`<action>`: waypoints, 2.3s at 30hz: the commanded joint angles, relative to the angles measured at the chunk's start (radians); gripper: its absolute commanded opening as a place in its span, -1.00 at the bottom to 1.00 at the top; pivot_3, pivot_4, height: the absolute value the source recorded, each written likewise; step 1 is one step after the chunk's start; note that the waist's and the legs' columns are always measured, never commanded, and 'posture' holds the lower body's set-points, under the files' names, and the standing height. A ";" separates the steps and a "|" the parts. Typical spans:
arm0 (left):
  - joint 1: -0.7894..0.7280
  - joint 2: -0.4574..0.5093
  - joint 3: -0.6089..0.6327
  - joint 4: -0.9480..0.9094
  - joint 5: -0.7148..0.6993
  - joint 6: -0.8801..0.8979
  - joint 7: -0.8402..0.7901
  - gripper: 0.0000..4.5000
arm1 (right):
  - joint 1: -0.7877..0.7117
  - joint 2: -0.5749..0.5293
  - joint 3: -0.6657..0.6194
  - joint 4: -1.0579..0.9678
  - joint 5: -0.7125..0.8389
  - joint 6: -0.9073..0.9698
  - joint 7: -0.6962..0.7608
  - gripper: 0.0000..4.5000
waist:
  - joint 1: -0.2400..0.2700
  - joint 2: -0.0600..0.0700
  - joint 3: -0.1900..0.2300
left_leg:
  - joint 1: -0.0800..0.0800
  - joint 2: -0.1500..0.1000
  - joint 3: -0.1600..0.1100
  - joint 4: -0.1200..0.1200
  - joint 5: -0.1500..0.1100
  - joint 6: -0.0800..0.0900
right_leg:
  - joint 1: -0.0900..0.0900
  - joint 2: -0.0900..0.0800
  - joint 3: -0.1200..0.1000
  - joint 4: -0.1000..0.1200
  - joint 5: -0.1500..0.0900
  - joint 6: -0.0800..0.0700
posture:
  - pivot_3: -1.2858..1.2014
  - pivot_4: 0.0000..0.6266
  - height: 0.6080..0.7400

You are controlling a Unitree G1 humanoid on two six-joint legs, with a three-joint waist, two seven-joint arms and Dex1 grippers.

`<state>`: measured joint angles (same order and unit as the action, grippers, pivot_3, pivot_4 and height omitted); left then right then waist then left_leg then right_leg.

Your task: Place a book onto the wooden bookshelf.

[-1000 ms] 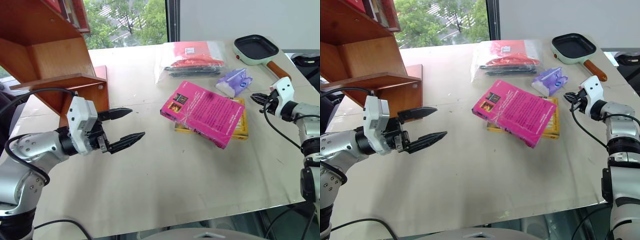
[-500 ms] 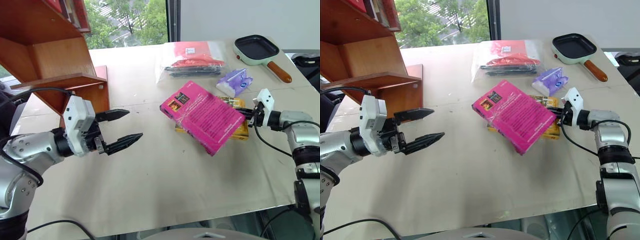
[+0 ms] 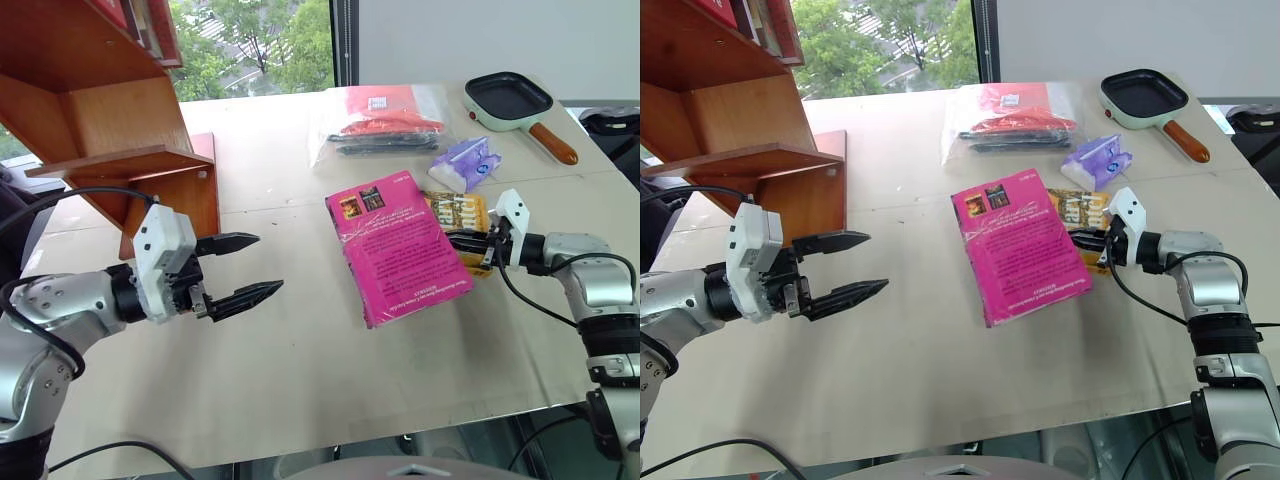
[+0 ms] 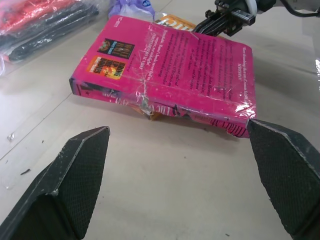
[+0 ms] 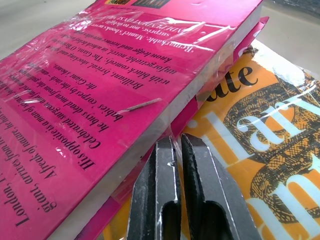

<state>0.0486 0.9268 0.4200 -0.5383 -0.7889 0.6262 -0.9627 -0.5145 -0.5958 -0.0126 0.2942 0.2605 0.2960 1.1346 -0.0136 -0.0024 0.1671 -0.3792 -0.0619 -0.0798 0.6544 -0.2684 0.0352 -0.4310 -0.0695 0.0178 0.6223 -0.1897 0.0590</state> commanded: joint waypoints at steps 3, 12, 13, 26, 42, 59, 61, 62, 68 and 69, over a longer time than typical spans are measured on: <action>-0.002 -0.122 -0.051 -0.056 -0.121 0.102 0.161 1.00 | -0.006 -0.033 -0.075 0.024 0.020 -0.079 -0.038 -0.97 | 0.000 0.000 0.000 | 0.000 0.000 0.000 0.000 0.000 0.000 | 0.000 -0.001 0.000 0.000 0.000 0.000 | 0.03 -0.52 1.00; -0.024 -0.356 -0.198 -0.029 -0.323 0.334 0.502 1.00 | 0.293 -0.219 -0.275 -0.307 0.238 0.081 0.070 -0.18 | 0.027 0.000 -0.001 | -0.001 -0.001 -0.002 0.001 -0.001 0.002 | 0.000 -0.002 0.000 0.000 0.000 0.000 | 0.03 -0.52 1.00; -0.039 -0.408 -0.213 0.000 -0.361 0.363 0.578 1.00 | 0.356 -0.248 -0.312 -0.365 0.271 0.112 0.087 0.02 | 0.029 0.000 -0.001 | -0.001 -0.001 -0.002 0.001 -0.002 0.003 | 0.000 -0.003 0.000 0.000 0.000 0.000 | 0.03 -0.52 1.00; -0.336 -0.714 -0.304 0.455 -0.484 0.529 0.854 1.00 | 0.899 -0.191 -0.680 -0.905 0.563 0.225 0.018 1.00 | 0.030 -0.005 -0.002 | 0.014 0.000 -0.003 0.015 -0.003 0.005 | 0.022 0.003 -0.003 0.003 -0.003 0.003 | 0.03 -0.52 1.00; -0.426 -0.765 -0.253 0.453 -0.468 0.550 0.794 -0.97 | 0.983 -0.163 -0.710 -0.998 0.607 0.205 -0.091 1.00 | 0.031 -0.011 -0.002 | 0.009 0.000 -0.004 0.014 -0.003 0.005 | 0.019 -0.001 -0.003 0.001 -0.003 0.005 | 0.03 -0.52 1.00; -0.582 -0.037 -0.455 -0.046 0.728 -0.252 0.579 -0.97 | 0.319 -0.084 -0.314 -0.493 0.499 0.026 0.003 1.00 | 0.026 -0.017 0.007 | 0.002 0.000 -0.003 0.013 -0.001 0.002 | 0.012 0.000 -0.003 -0.004 0.001 0.001 | 0.03 -0.52 1.00; -0.595 0.072 -0.460 -0.043 0.890 -0.283 0.582 -0.97 | 0.204 -0.063 -0.283 -0.388 0.497 0.015 0.035 1.00 | 0.018 -0.016 0.009 | 0.001 0.000 -0.001 0.012 -0.001 0.001 | 0.010 0.001 -0.002 -0.004 0.001 0.002 | 0.03 -0.52 1.00; -0.585 0.115 -0.456 -0.046 0.947 -0.291 0.576 -0.97 | 0.155 -0.051 -0.272 -0.343 0.496 0.014 0.048 1.00 | 0.019 -0.015 0.009 | 0.000 0.000 -0.001 0.011 -0.001 0.001 | 0.009 0.004 -0.002 -0.004 0.001 0.002 | 0.03 -0.52 1.00; -0.440 0.272 -0.329 -0.040 1.160 -0.311 0.509 -0.97 | -0.040 0.014 -0.232 -0.164 0.509 0.025 0.109 1.00 | 0.024 -0.015 0.010 | -0.005 0.000 -0.001 0.006 -0.001 0.002 | 0.001 0.001 -0.002 -0.005 0.002 0.003 | 0.03 -0.52 1.00; -0.421 0.274 -0.312 -0.045 1.169 -0.310 0.496 -0.97 | -0.060 0.021 -0.229 -0.142 0.505 0.024 0.118 1.00 | 0.026 -0.015 0.010 | -0.007 0.000 -0.001 0.005 -0.001 0.002 | -0.002 0.000 -0.002 -0.004 0.002 0.003 | 0.03 -0.52 1.00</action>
<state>-0.3638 1.1814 0.0300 -0.5546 0.3390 0.3212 -0.4632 -0.5506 -0.5729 -0.2321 0.1431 0.7532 0.3252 1.2305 0.0123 -0.0178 0.1772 -0.3873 -0.0620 -0.0815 0.6593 -0.2697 0.0370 -0.4343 -0.0703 0.0151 0.6176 -0.1882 0.0615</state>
